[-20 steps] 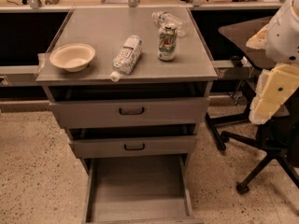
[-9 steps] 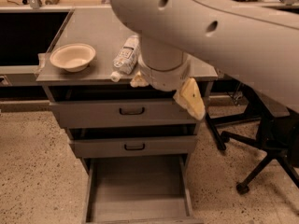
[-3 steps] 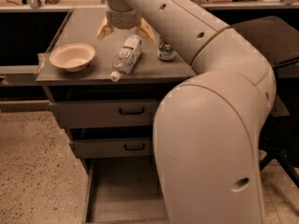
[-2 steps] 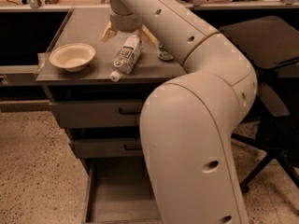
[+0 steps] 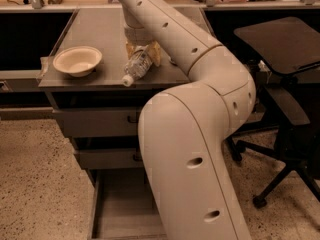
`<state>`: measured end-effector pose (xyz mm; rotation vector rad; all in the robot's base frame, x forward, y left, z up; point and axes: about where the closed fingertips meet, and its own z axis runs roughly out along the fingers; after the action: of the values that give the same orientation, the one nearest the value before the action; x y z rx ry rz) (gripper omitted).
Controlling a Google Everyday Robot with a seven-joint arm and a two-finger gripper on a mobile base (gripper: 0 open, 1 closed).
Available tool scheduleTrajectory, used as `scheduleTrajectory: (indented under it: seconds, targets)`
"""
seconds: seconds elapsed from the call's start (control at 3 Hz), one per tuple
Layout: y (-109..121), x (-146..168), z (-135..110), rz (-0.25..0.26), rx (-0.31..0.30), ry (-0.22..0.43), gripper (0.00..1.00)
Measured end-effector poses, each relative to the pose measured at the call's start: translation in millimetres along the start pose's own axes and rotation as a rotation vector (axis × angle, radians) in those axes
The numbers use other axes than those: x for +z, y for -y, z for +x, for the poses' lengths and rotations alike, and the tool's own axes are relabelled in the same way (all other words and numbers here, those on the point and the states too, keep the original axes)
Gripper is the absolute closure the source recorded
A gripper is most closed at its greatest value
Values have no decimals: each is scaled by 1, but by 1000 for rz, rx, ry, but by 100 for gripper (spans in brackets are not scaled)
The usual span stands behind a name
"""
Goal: Place blue plastic bottle into bottom drawer
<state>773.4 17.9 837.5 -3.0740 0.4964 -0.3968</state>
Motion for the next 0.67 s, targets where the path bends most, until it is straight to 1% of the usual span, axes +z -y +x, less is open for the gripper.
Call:
scheduleTrajectory:
  seconds: [0.33, 0.67]
  targets:
    - [7, -10, -26, 43, 69, 86, 63]
    - [0, -36, -74, 95, 188, 220, 86]
